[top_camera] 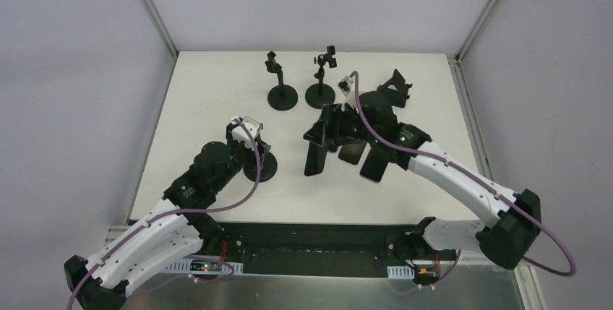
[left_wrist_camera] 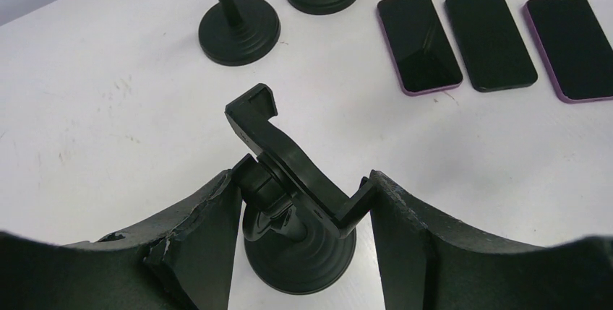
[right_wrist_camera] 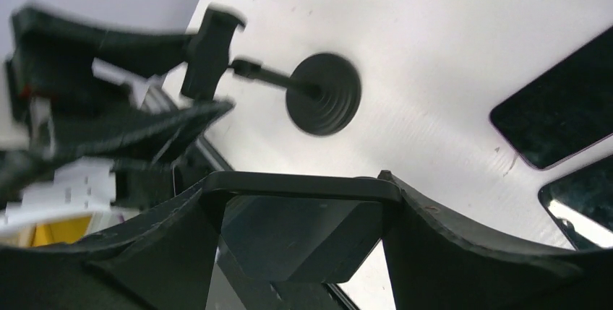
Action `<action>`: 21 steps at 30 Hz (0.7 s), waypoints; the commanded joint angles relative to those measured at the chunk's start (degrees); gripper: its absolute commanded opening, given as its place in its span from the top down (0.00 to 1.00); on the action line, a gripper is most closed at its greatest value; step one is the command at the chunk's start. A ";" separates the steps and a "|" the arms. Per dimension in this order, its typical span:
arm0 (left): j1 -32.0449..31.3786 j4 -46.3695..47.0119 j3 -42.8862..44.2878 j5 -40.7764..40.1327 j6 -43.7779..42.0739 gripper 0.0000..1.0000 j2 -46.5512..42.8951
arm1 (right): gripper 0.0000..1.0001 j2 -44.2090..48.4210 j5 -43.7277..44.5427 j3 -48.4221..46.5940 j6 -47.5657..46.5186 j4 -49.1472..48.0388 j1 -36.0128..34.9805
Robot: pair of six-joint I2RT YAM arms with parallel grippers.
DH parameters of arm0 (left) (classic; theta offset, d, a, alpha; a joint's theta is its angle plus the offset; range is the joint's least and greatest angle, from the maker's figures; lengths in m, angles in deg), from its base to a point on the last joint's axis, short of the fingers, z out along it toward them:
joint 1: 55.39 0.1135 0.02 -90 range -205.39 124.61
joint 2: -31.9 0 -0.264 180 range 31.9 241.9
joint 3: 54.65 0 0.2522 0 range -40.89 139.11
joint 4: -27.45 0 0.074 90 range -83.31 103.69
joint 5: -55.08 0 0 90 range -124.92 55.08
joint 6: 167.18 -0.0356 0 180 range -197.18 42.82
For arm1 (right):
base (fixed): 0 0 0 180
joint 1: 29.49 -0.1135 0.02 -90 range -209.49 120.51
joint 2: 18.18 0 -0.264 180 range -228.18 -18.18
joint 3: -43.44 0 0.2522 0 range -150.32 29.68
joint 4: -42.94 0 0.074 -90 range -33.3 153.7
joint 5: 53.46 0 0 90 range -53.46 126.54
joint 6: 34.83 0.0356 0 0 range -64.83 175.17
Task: Remove the phone from the phone stand
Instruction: Place the phone at the center of the board.
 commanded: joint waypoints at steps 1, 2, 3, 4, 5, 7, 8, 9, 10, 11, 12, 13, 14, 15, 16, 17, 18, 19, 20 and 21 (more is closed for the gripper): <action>0.83 -8.03 1.86 -3.48 -2.57 1.00 -2.36 | 1.00 -8.95 13.35 -12.97 9.47 7.57 -1.43; 0.83 -8.47 1.72 -3.69 -2.37 1.00 -2.93 | 1.00 -11.94 14.56 -15.71 10.29 10.02 -1.59; 0.83 -8.66 1.43 -3.95 -2.02 1.00 -3.81 | 1.00 -14.78 16.96 -18.31 10.74 12.42 -1.79; 0.83 -8.72 1.13 -4.09 -1.76 1.00 -4.65 | 1.00 -17.61 18.22 -20.94 10.88 14.58 -1.98; 0.83 -8.80 0.74 -4.39 -1.47 1.00 -5.70 | 1.00 -20.58 19.33 -23.32 10.60 16.71 -2.12; 0.83 -8.81 0.01 -5.55 -0.72 1.00 -7.59 | 1.00 -27.27 20.75 -28.50 10.35 20.88 -2.30; 0.83 -8.81 -0.36 -6.14 -0.43 1.00 -8.31 | 1.00 -30.00 21.14 -30.74 10.14 22.85 -2.35; 0.83 -8.80 -0.56 -6.42 -0.14 1.00 -8.84 | 1.00 -32.28 21.84 -32.81 10.23 23.77 -2.38; 0.83 -8.81 -0.63 -6.42 -0.01 1.00 -9.26 | 1.00 -34.50 22.50 -34.45 10.43 24.15 -2.37; 0.83 -8.81 -0.59 -6.20 -0.07 1.00 -9.41 | 1.00 -36.27 23.24 -35.90 10.73 24.33 -2.38; 0.83 -8.81 -0.51 -5.91 -0.15 1.00 -9.38 | 1.00 -38.04 23.98 -37.26 10.93 24.39 -2.34; 0.83 -8.81 -0.40 -5.79 -0.23 1.00 -9.28 | 1.00 -39.71 24.58 -38.57 11.14 24.48 -2.26; 0.83 -8.81 -0.31 -5.69 -0.25 1.00 -9.13 | 1.00 -41.27 25.07 -40.02 11.17 24.79 -2.32; 0.83 -8.79 -0.29 -5.68 -0.21 1.00 -9.08 | 1.00 -42.80 25.51 -41.31 11.14 24.99 -2.25; 0.83 -8.81 -0.29 -5.59 -0.25 1.00 -9.03 | 1.00 -44.09 26.10 -42.43 11.02 25.13 -2.11; 0.83 -8.81 -0.29 -5.54 -0.19 1.00 -9.01 | 1.00 -45.39 26.66 -43.26 10.89 25.19 -2.03; 0.83 -8.77 -0.29 -5.54 -0.10 1.00 -9.01 | 1.00 -46.71 27.19 -44.01 10.91 25.34 -1.99; 0.84 -8.81 -0.29 -5.54 0.08 1.00 -8.89 | 1.00 -47.77 27.65 -44.70 11.01 25.48 -1.82; 0.83 -8.81 -0.29 -5.56 0.22 1.00 -8.73 | 1.00 -48.79 27.99 -45.08 11.11 25.43 -1.63; 0.83 -8.81 -0.24 -5.52 0.27 1.00 -8.55 | 1.00 -49.59 28.04 -45.42 11.24 25.28 -1.52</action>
